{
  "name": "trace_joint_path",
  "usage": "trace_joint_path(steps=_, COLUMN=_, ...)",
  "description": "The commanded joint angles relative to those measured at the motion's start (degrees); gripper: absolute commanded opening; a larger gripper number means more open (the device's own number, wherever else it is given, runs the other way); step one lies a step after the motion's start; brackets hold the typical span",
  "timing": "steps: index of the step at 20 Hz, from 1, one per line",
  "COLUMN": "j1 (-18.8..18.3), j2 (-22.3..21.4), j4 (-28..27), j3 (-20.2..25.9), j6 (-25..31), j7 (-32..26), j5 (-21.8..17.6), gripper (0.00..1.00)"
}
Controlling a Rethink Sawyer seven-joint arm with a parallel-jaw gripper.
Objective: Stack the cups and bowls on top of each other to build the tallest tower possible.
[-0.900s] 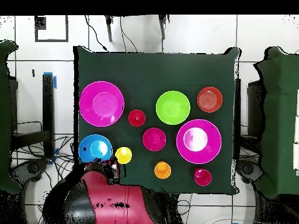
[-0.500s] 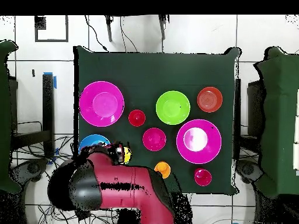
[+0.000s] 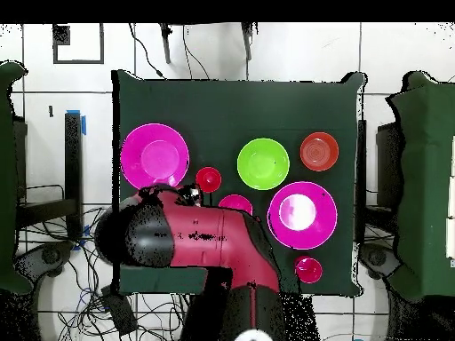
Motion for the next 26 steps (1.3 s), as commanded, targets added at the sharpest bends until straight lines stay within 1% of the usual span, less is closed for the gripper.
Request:
trace_joint_path(steps=1, j1=-1.7, j2=10.3, j4=-6.5, j3=3.7, j6=5.8, j7=5.7, j5=-0.7, gripper=1.00)
trace_joint_path(steps=6, j1=-3.4, j2=14.1, j4=-7.9, j3=4.4, j6=2.9, j7=4.3, j5=-0.6, gripper=1.00)
trace_joint_path(steps=11, j1=-4.4, j2=16.4, j4=-10.4, j3=4.6, j6=3.3, j7=3.0, j5=-1.4, gripper=1.00)
trace_joint_path(steps=17, j1=-5.6, j2=19.0, j4=-11.4, j3=5.3, j6=0.8, j7=2.2, j5=-1.8, gripper=1.00)
trace_joint_path(steps=21, j1=-7.7, j2=20.2, j4=-10.9, j3=6.7, j6=-1.4, j7=0.3, j5=-2.3, gripper=1.00)
trace_joint_path(steps=26, j1=-8.9, j2=22.2, j4=-11.4, j3=7.7, j6=-3.4, j7=0.1, j5=-3.2, gripper=1.00)
